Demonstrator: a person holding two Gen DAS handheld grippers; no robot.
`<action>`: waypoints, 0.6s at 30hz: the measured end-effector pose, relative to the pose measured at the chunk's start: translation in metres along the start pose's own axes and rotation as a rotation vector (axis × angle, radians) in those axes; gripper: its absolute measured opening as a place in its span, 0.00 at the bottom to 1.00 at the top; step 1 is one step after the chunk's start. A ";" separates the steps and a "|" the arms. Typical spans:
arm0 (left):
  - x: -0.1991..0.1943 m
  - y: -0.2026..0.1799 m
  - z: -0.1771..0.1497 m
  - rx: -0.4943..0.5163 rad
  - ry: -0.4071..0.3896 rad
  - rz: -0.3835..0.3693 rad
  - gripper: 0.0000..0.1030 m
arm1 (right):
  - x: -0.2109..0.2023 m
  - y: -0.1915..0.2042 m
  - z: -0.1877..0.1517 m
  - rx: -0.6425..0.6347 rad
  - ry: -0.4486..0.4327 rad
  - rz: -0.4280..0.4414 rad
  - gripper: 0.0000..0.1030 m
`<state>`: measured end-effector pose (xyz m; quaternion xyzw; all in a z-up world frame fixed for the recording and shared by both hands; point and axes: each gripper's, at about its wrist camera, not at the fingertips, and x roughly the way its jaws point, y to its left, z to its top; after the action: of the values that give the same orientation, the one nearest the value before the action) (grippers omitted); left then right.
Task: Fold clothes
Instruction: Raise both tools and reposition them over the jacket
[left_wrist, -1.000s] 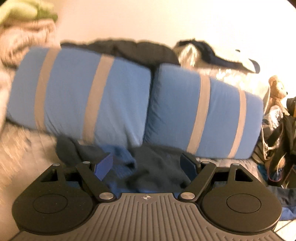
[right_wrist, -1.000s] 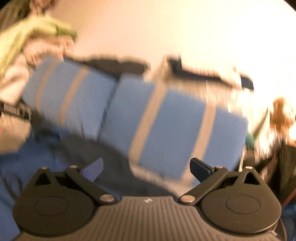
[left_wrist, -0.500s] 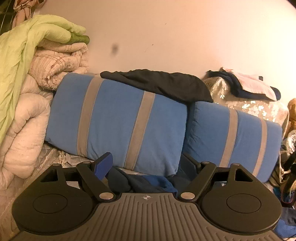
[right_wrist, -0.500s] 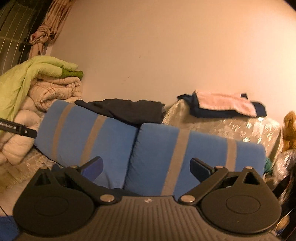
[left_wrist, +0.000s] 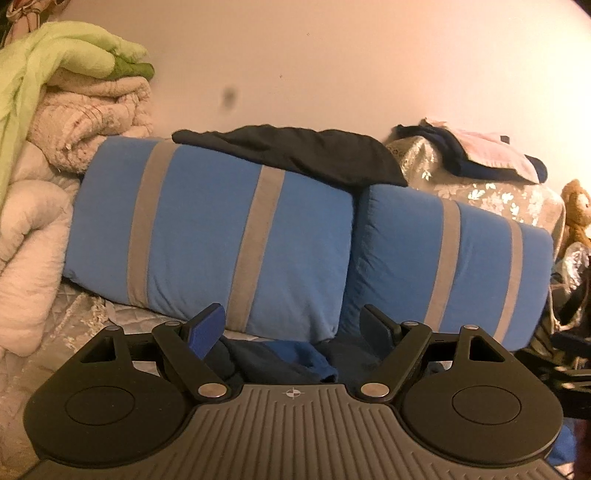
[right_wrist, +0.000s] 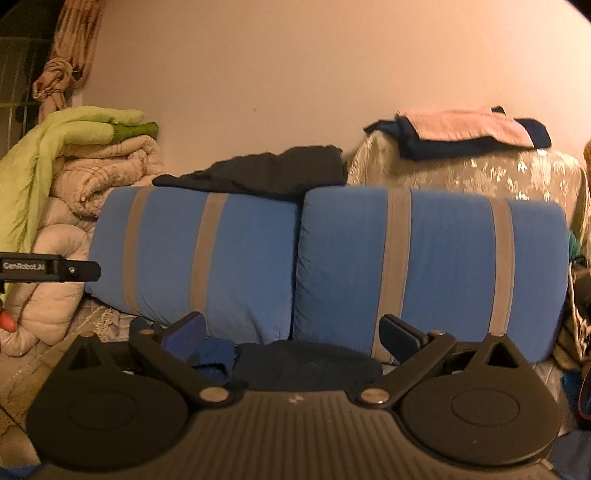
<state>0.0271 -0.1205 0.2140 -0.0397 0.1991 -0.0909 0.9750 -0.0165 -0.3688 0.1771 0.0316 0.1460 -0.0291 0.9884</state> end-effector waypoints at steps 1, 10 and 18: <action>0.003 0.000 -0.001 0.002 0.004 -0.002 0.78 | 0.006 0.001 -0.004 0.011 0.010 -0.010 1.00; 0.041 0.011 -0.024 -0.015 0.079 -0.040 0.78 | 0.065 -0.005 -0.050 0.155 0.109 -0.110 1.00; 0.089 0.004 -0.060 0.124 0.202 -0.014 0.75 | 0.094 -0.024 -0.106 0.272 0.170 -0.160 1.00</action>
<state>0.0844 -0.1363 0.1247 0.0286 0.2900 -0.1135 0.9498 0.0415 -0.3894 0.0468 0.1555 0.2256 -0.1246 0.9536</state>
